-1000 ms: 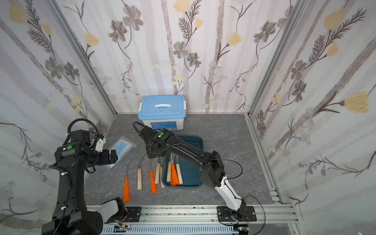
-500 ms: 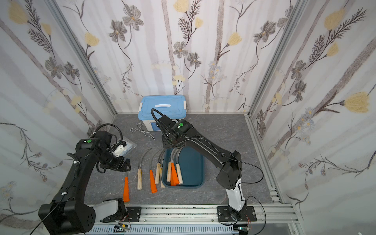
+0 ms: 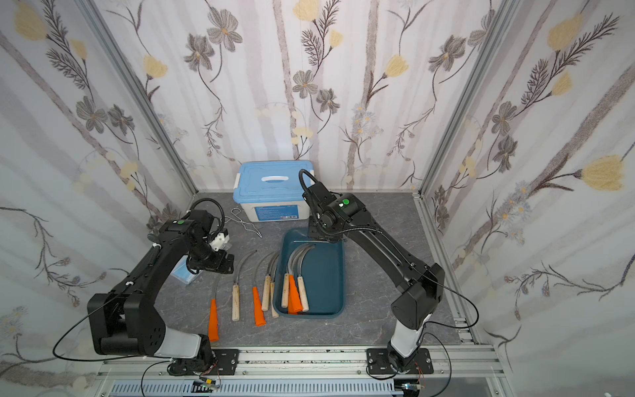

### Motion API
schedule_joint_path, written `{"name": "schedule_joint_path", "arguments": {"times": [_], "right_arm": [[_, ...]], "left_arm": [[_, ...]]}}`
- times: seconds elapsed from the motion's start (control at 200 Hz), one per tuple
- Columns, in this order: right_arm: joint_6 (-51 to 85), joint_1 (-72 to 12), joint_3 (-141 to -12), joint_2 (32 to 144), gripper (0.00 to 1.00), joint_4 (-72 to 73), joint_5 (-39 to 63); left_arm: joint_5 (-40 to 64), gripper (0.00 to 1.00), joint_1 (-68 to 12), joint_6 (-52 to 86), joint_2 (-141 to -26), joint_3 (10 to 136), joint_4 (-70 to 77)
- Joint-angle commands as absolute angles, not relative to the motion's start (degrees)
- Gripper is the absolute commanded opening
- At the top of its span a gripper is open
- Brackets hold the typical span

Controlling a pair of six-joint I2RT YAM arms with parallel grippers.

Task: Put small sickles into storage boxes
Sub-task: Pick up the sickle at the center of the board.

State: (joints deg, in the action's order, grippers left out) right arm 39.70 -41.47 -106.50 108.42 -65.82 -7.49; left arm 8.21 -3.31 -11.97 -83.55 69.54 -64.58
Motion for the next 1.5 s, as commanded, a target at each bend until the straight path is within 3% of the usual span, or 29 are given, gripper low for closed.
{"name": "schedule_joint_path", "arguments": {"times": [0.0,0.21,0.46,0.714,1.494], "right_arm": [[41.4,-41.0,-105.2,107.4,0.45,-65.2,-7.6],[41.3,-40.2,-102.7,106.5,0.45,-66.2,-8.0],[41.8,-40.0,-98.4,103.6,0.45,-65.9,-9.0],[43.8,-39.9,-92.3,98.7,0.45,-64.3,-8.9],[50.0,-40.8,-80.4,89.7,0.45,-60.6,-8.6]], "left_arm": [[8.9,0.95,-4.7,-3.5,-84.1,70.0,-59.1],[4.4,0.96,-10.3,7.0,-83.0,64.6,-52.4],[-0.8,0.96,-11.5,19.0,-78.2,55.4,-47.7],[1.4,0.97,-11.5,24.9,-74.7,49.6,-49.0],[5.8,0.91,-12.0,26.6,-83.5,46.2,-46.3]]}}
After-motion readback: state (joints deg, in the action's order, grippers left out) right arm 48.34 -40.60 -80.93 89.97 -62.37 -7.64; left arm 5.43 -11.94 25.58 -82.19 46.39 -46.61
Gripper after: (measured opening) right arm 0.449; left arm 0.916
